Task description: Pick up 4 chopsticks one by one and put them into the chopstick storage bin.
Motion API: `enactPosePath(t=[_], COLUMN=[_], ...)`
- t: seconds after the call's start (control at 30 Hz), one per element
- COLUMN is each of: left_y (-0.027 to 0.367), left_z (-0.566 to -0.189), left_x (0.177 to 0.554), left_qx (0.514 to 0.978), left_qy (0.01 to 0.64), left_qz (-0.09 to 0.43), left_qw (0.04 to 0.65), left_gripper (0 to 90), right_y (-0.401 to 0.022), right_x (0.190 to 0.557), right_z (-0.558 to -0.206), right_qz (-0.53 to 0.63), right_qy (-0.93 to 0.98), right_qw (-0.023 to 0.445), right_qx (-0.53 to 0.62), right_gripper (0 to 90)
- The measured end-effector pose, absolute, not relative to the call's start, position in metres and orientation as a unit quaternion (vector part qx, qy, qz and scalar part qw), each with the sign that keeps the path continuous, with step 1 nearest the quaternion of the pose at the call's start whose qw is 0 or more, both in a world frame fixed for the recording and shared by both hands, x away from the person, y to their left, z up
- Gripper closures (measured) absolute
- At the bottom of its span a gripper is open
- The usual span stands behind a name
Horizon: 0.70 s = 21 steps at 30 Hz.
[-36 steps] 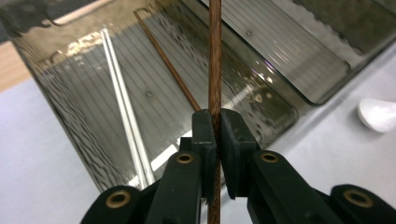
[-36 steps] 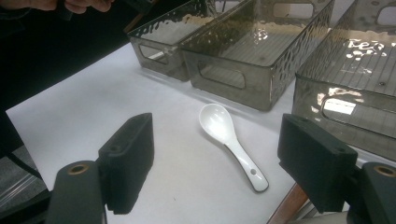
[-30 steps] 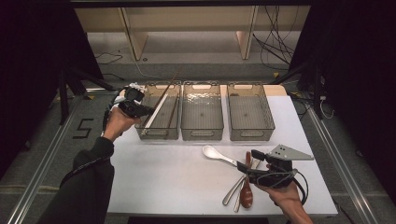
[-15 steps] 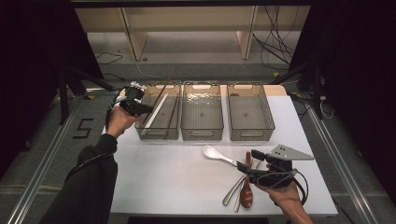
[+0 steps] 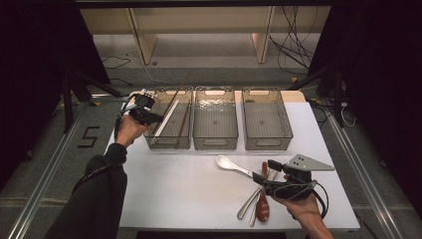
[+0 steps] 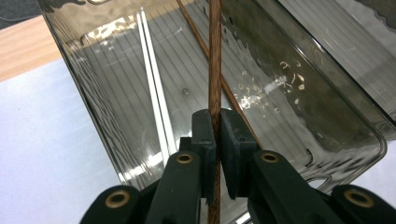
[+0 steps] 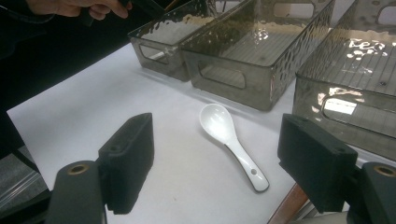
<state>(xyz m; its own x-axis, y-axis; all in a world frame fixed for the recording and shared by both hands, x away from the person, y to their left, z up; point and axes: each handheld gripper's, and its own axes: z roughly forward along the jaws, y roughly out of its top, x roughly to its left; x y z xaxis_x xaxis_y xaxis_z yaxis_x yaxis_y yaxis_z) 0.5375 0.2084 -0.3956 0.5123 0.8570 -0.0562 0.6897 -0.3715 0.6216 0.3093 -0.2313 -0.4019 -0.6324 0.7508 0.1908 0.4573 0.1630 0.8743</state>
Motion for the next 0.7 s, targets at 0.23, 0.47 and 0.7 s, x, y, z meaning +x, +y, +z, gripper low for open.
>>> enactPosePath(t=[0.23, 0.47, 0.7], left_y=[0.207, 0.207, 0.211], left_z=[-0.398, -0.405, -0.408], left_x=[0.539, 0.540, 0.539], left_qx=[0.814, 0.812, 0.804], left_qy=[0.478, 0.485, 0.499], left_qz=[0.139, 0.139, 0.139], left_qw=[0.297, 0.292, 0.292], left_gripper=[83.7, 83.2, 76.3], right_y=[-0.231, -0.231, -0.231], right_x=[0.309, 0.309, 0.309], right_z=[-0.402, -0.402, -0.402], right_qz=[0.506, 0.506, 0.506], right_qy=[0.749, 0.749, 0.749], right_qw=[0.145, 0.145, 0.145], right_qx=[0.403, 0.403, 0.403], right_gripper=[28.0, 28.0, 28.1])
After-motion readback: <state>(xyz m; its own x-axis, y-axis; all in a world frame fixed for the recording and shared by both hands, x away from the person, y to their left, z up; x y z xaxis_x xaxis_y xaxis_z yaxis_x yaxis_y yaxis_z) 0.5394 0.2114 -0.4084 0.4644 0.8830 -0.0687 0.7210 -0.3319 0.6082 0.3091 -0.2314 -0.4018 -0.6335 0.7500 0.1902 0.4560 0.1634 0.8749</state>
